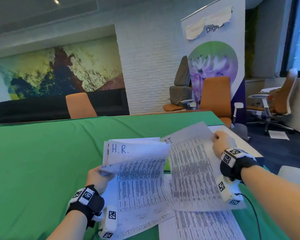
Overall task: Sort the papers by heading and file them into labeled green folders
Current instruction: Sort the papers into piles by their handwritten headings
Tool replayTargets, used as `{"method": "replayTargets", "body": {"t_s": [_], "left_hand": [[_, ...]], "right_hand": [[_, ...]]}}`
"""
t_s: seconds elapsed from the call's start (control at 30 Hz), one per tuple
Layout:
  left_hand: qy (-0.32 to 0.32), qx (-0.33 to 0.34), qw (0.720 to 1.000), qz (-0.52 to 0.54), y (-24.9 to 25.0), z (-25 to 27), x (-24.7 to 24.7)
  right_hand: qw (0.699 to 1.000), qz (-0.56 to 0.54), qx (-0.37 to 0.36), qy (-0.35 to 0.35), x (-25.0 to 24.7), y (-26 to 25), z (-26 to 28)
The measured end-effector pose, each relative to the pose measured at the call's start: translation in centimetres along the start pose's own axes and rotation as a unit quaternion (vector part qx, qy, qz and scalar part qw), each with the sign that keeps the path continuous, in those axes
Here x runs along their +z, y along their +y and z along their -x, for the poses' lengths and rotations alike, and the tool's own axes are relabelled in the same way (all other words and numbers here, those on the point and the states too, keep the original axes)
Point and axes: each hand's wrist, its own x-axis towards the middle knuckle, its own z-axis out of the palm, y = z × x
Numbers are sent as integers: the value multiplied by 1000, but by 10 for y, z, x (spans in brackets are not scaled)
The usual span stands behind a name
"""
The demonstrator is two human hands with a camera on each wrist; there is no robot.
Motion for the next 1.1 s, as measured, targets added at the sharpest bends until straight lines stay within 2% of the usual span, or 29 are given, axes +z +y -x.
{"method": "replayTargets", "body": {"t_s": [0.2,0.37,0.47,0.6,0.73,0.83,0.97,1.1], "left_hand": [[-2,7,1000,7,-1,-9,-7],[-13,49,998,39,8,-12,-8],[-14,59,995,75,10,-14,-12],[-15,66,989,129,9,-16,-15],[-16,69,989,128,5,-12,-10],[-17,73,990,117,2,-10,-4],[-25,72,988,131,-1,-9,4],[-32,66,988,137,-1,-8,7]], "right_hand": [[998,-24,-48,-23,-9,-36,-6],[970,-230,-75,4,13,-60,-21],[948,-304,-77,-53,26,-70,-17],[915,-367,-33,-163,45,-77,3],[881,-420,4,-218,60,-75,21],[868,-424,14,-258,68,-73,33],[852,-436,16,-289,74,-71,42],[850,-446,29,-279,78,-67,42]]}}
